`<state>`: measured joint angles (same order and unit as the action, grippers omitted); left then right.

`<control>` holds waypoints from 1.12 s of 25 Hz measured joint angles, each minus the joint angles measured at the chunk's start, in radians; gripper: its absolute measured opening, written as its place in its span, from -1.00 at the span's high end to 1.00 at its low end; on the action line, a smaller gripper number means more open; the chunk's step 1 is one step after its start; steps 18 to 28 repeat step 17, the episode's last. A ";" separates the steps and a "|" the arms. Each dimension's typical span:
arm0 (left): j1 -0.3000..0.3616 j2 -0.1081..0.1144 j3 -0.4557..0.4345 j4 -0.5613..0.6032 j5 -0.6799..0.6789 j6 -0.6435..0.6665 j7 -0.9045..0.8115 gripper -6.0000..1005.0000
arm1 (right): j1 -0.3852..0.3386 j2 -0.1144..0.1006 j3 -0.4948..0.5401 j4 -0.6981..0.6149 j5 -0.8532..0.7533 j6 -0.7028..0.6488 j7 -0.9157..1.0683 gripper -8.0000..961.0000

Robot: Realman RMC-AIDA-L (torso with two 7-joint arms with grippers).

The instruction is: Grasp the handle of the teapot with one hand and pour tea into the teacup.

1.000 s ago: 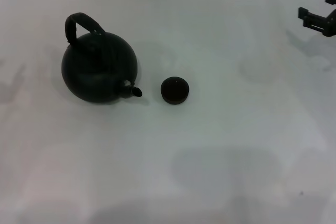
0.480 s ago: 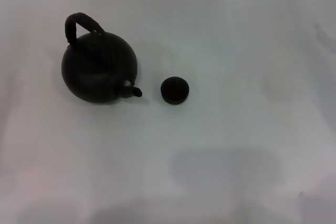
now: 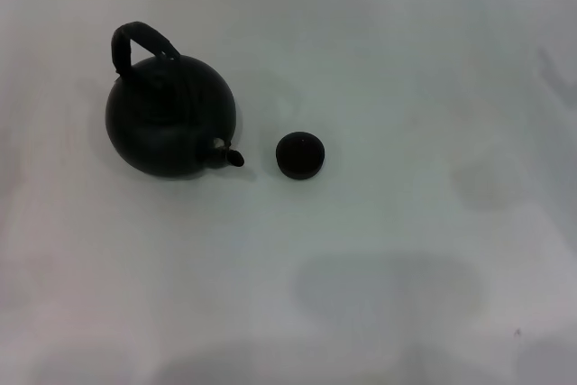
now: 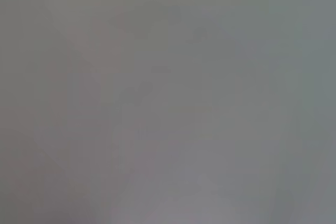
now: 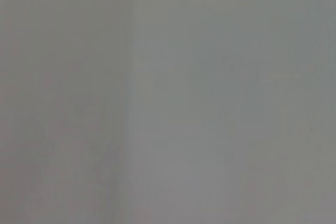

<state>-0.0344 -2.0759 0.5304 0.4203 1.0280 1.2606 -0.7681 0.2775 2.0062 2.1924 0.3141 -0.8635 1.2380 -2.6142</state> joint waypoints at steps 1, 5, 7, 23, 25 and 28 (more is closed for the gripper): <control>-0.005 0.000 0.000 -0.011 -0.005 -0.001 0.012 -0.08 | 0.006 0.001 0.001 -0.015 0.005 -0.013 -0.024 -0.75; -0.026 0.001 -0.001 -0.050 -0.020 -0.004 0.053 -0.08 | 0.023 0.004 -0.001 -0.053 0.055 -0.110 -0.095 -0.75; -0.039 0.000 -0.001 -0.070 -0.023 -0.003 0.074 -0.08 | 0.028 0.005 -0.001 -0.054 0.076 -0.146 -0.119 -0.75; -0.093 -0.004 -0.001 -0.189 -0.101 0.067 0.144 -0.08 | 0.035 0.000 0.011 -0.041 0.130 -0.090 -0.156 -0.75; -0.093 -0.004 -0.001 -0.189 -0.101 0.067 0.144 -0.08 | 0.035 0.000 0.011 -0.041 0.130 -0.090 -0.156 -0.75; -0.093 -0.004 -0.001 -0.189 -0.101 0.067 0.144 -0.08 | 0.035 0.000 0.011 -0.041 0.130 -0.090 -0.156 -0.75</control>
